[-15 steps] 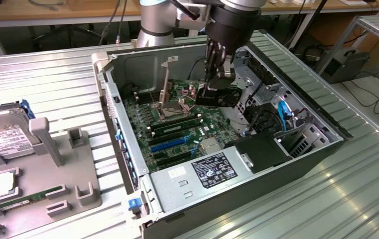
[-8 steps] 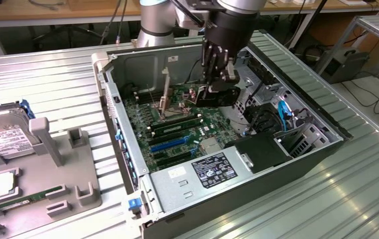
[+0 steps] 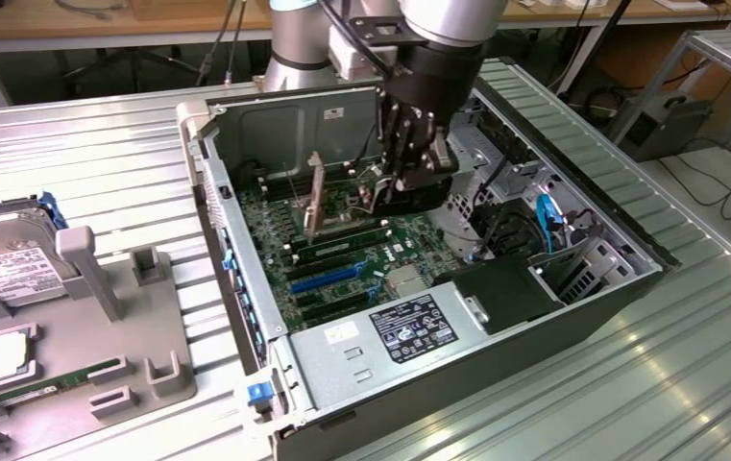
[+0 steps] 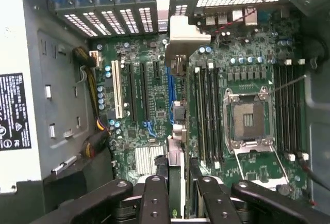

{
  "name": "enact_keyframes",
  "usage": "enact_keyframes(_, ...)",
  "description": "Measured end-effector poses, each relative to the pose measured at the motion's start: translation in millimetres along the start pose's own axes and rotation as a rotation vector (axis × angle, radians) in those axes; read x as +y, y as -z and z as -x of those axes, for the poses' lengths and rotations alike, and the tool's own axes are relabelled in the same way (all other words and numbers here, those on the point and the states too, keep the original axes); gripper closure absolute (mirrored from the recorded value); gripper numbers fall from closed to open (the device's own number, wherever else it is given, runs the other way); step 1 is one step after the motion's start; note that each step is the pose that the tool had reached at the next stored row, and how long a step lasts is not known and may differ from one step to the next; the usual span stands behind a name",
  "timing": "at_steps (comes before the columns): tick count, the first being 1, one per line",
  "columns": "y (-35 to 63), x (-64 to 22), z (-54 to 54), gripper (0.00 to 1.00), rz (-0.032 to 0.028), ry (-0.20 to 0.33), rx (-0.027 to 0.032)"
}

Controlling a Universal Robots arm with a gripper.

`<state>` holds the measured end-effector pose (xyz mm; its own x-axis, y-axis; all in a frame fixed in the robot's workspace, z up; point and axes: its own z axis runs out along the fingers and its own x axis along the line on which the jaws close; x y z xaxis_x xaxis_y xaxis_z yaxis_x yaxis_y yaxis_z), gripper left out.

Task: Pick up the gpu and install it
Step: 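Insert the gpu into the slot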

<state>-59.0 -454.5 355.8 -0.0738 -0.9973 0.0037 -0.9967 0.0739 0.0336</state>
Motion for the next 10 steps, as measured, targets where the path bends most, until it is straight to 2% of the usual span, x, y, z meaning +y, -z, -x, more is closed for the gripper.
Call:
enact_keyframes(5,-9.5,25.2,-2.0,0.74,-0.0007,0.0,-0.0001)
enact_keyframes(10,-18.0,42.1,-3.8,0.74,-0.0009,0.001,-0.0001)
